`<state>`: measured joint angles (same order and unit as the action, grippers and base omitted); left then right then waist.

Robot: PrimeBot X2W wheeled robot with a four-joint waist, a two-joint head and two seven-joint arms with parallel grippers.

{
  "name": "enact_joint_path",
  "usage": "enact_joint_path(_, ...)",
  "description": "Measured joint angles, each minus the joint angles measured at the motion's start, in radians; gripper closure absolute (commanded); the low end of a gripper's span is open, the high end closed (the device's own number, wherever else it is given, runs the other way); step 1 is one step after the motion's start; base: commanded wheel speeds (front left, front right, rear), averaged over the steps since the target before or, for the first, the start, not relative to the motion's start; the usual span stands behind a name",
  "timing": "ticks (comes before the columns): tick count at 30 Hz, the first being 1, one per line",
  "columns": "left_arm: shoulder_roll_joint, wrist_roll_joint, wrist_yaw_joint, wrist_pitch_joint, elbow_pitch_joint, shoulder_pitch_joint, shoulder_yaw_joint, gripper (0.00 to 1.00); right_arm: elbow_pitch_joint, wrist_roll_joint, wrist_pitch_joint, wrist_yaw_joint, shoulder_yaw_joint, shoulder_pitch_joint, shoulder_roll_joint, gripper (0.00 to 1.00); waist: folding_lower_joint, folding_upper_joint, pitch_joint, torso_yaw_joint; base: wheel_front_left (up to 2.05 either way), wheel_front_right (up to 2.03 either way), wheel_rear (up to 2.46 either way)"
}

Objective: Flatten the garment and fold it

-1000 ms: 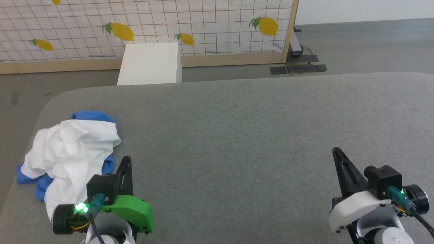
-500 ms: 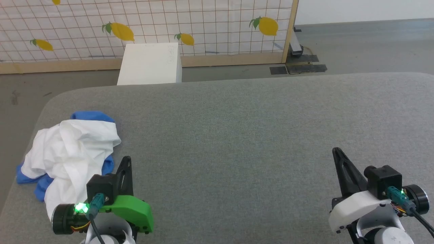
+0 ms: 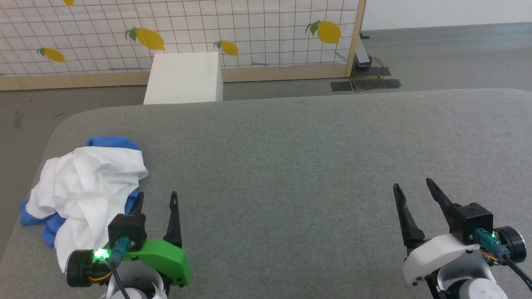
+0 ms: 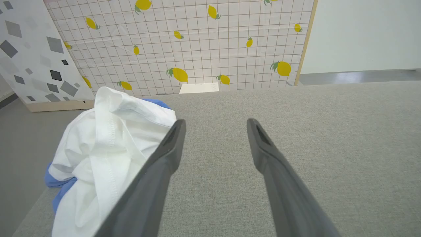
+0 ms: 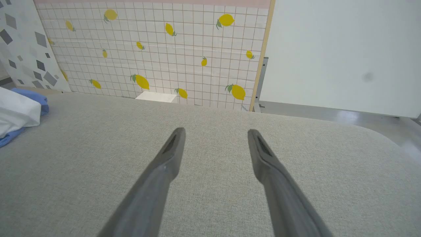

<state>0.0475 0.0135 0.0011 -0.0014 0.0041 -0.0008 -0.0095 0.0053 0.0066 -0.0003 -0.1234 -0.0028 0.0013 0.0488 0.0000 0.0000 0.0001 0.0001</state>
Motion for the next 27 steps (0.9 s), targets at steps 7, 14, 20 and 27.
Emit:
enact_joint_path(7, 0.0, 0.005, 0.009, -0.01, 0.014, 0.0, -0.01, 0.0, 0.0, 0.0, -0.008, 0.0, -0.004, 0.0, 0.0, 0.0, 0.0, 0.0, 0.001, 0.008, 0.0, 0.0, 0.0)
enact_joint_path(14, 0.0, 0.01, 0.019, -0.026, 0.024, -0.001, -0.018, 0.0, 0.001, 0.0, -0.021, 0.0, -0.007, 0.0, 0.0, 0.0, 0.0, 0.0, 0.002, 0.031, 0.0, 0.0, 0.0)
enact_joint_path(20, 0.001, 0.016, 0.031, -0.037, 0.032, -0.002, -0.021, 0.0, 0.001, 0.0, -0.028, 0.0, -0.007, 0.0, 0.0, 0.0, 0.0, 0.0, 0.003, 0.062, 0.0, 0.0, 0.0)
enact_joint_path(27, 0.006, 0.026, 0.044, -0.053, 0.04, -0.002, -0.025, 0.0, 0.001, 0.0, -0.04, 0.0, -0.006, 0.0, 0.0, 0.0, 0.0, 0.0, 0.003, 0.107, 0.0, 0.0, 0.0)
